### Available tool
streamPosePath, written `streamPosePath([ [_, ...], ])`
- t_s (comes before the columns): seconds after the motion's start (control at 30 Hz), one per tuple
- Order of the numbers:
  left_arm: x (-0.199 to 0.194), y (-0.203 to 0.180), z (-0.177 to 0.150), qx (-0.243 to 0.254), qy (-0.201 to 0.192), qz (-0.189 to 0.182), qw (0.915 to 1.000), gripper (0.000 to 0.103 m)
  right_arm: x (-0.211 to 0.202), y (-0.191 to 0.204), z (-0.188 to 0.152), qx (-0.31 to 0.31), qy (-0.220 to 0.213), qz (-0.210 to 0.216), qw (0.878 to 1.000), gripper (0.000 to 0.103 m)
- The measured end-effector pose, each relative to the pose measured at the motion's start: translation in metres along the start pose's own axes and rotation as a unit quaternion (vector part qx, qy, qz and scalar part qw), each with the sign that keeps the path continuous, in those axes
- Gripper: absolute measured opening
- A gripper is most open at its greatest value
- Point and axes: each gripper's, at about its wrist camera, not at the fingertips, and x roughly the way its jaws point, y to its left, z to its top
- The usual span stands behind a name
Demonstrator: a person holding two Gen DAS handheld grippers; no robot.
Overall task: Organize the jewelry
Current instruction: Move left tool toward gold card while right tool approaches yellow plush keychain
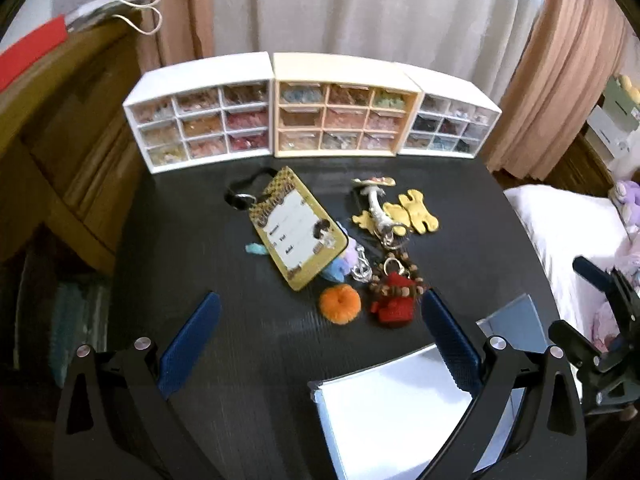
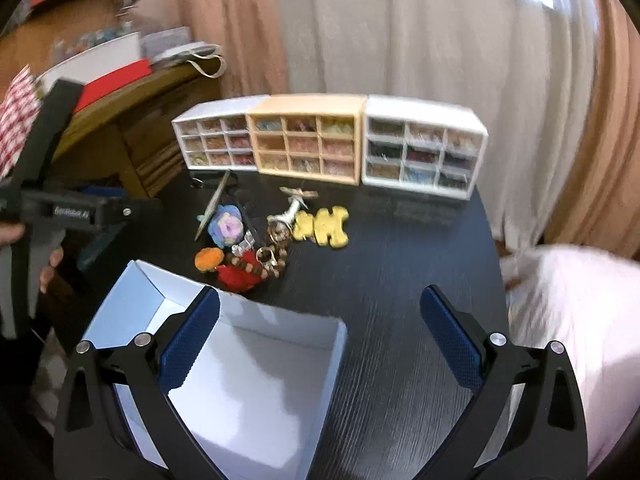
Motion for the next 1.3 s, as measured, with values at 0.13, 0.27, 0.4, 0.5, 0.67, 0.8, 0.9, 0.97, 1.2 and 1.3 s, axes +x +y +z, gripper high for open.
streamPosePath([
  [0.13,0.003,-0.005,-0.002,0.027,-0.005,0.037,0.9989,0.099,0.011,0.007,-0.001,0.007,0.004,0.03,1.0,0.096],
  [0.27,-0.002,-0.003,-0.004,0.037,-0.023,0.041,0.9982,0.099,0.013,0.011,-0.002,0.006,-0.002,0.036,0.999,0.096],
  [0.4,-0.008,-0.005,-0.004,0.053,-0.037,0.05,0.9967,0.099,0.007,0.012,-0.003,-0.006,-0.021,0.022,1.0,0.096],
  [0.5,-0.006,-0.008,-0.002,0.064,-0.03,0.067,0.9953,0.099,0.002,0.011,-0.003,-0.012,-0.026,0.029,0.999,0.096],
  [0.67,0.005,0.001,0.007,0.051,-0.019,0.069,0.9961,0.099,0.008,0.008,0.001,-0.028,-0.02,0.055,0.998,0.096],
  [0.8,0.026,0.013,0.023,0.025,-0.003,0.039,0.9989,0.099,0.021,0.006,0.009,-0.062,-0.006,0.047,0.997,0.096],
  [0.9,0.041,0.019,0.037,0.009,0.006,0.052,0.9986,0.099,0.033,0.0,0.017,-0.061,0.007,0.056,0.996,0.096],
  [0.97,0.051,0.022,0.046,-0.004,0.012,0.064,0.9979,0.099,0.04,-0.005,0.023,-0.052,0.012,0.072,0.996,0.096],
  [1.2,0.098,0.003,0.065,-0.016,0.054,0.126,0.9905,0.099,0.069,-0.007,0.041,-0.046,0.023,0.079,0.996,0.096],
  [1.3,0.117,0.004,0.066,-0.028,0.076,0.131,0.9881,0.089,0.08,-0.011,0.05,-0.045,0.025,0.088,0.995,0.096],
])
